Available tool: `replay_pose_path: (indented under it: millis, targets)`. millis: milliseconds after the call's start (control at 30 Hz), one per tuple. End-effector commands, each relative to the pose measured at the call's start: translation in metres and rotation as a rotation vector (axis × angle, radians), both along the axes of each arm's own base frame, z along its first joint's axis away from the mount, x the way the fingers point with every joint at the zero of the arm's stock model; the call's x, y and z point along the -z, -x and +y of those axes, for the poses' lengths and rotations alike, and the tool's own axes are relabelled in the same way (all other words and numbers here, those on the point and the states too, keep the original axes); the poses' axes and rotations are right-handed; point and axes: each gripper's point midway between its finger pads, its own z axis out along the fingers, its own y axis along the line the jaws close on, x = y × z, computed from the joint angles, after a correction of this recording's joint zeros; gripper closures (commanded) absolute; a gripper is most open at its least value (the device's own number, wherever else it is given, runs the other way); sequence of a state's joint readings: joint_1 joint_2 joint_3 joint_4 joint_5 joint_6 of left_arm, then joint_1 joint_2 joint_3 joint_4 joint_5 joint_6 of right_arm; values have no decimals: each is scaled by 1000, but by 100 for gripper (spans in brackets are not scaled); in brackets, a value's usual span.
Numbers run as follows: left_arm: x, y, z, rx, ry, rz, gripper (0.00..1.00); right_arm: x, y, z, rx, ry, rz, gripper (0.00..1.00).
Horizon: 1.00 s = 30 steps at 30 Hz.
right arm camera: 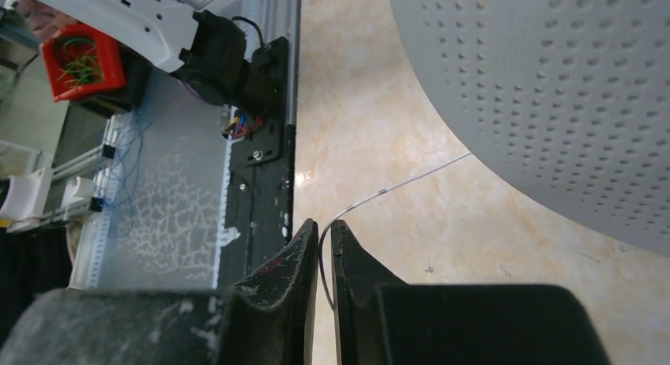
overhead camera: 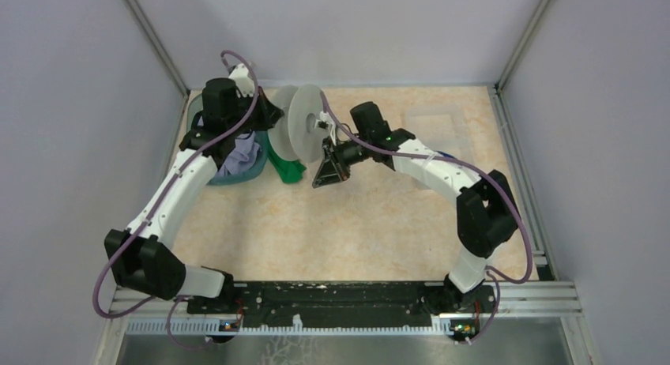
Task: Wrap the cables
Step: Wrap the cable around the cable reel.
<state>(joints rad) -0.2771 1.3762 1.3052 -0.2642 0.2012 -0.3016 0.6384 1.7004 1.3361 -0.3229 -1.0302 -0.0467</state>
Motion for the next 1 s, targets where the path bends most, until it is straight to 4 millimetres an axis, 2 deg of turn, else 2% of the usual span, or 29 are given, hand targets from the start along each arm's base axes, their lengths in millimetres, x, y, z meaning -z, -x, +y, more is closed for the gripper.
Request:
replay_pose_path:
  millis: [0,333,500,700,833,967]
  targets:
    - [-20,-13,-2,-20,-26,-120,100,-43,10,14,-74,-99,25,88]
    - [-13,-11,-12,12,-99,-158,100,-77,11,21,-89,-170,70,86]
    - [-9,-6,-22,42,-158,-181,100,-98,3,26,-68,-194,54,86]
    - [0,3,-34,88,-222,-195,100,-127,-26,24,54,-208,3,88]
    - [4,10,-42,140,-239,-204,100,-140,-56,11,156,-227,10,90]
    - [7,19,-55,214,-272,-228,100,-146,-84,-4,245,-236,24,90]
